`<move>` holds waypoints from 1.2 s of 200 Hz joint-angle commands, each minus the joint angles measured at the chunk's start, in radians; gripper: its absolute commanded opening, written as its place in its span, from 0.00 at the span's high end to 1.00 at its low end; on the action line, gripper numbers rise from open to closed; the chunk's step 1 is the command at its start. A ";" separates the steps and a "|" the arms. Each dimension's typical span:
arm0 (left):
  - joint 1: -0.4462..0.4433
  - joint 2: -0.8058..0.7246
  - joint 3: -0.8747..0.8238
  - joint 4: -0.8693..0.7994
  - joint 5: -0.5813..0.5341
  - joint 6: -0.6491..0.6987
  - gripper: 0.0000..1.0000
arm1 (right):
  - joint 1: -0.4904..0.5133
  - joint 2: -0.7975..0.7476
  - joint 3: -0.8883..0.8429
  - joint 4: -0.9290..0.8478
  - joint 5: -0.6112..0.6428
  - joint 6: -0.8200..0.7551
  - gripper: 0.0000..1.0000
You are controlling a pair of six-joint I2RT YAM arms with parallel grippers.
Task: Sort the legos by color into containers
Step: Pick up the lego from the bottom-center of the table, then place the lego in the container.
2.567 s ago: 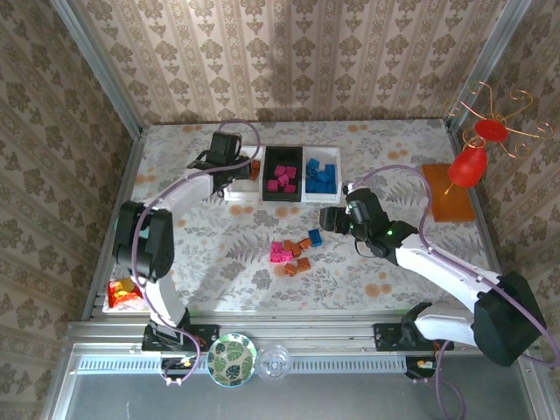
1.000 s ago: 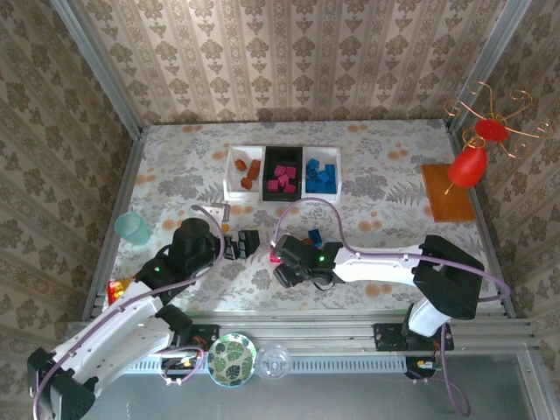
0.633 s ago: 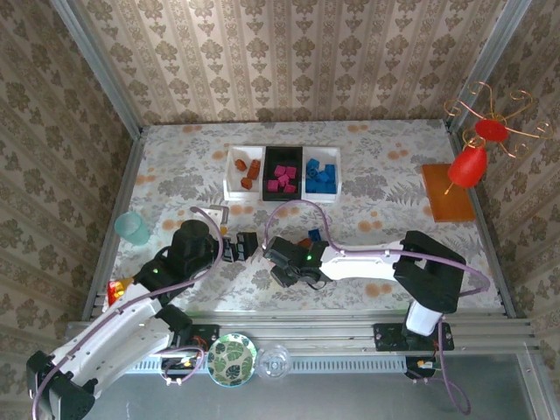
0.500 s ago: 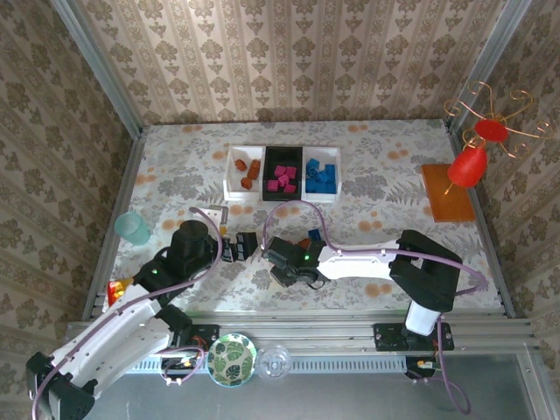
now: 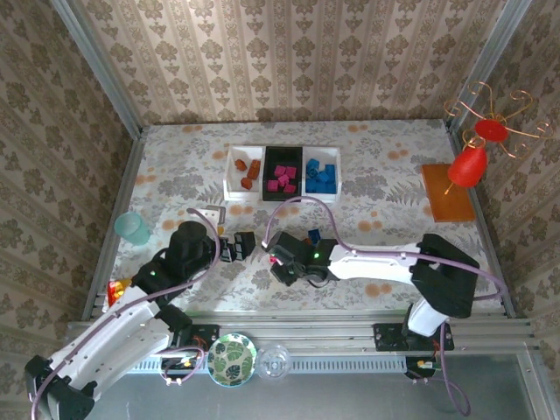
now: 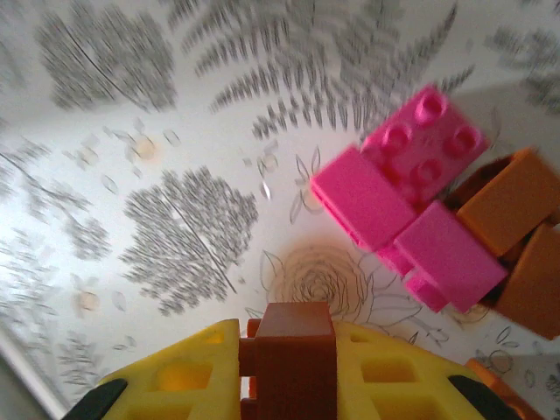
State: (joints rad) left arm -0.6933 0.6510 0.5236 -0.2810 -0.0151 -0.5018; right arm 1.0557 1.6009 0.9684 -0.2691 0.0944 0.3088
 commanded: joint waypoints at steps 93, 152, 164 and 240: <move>0.002 -0.062 -0.026 -0.063 -0.017 -0.020 0.00 | -0.315 0.517 0.808 0.001 -0.095 0.071 0.88; 0.002 -0.080 -0.027 -0.073 -0.006 -0.020 0.00 | -0.376 0.844 1.269 -0.114 -0.136 0.201 0.72; 0.002 -0.079 -0.027 -0.071 -0.008 -0.018 0.00 | -0.378 0.863 1.318 -0.137 -0.141 0.201 0.59; 0.003 -0.053 -0.017 -0.056 -0.002 -0.006 0.00 | -0.349 0.404 0.732 0.068 -0.140 0.146 0.38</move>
State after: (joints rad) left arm -0.6933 0.5877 0.5041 -0.3309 -0.0296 -0.5030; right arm 0.6861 2.2047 1.8652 -0.2867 -0.0387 0.4725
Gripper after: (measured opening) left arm 0.999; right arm 0.605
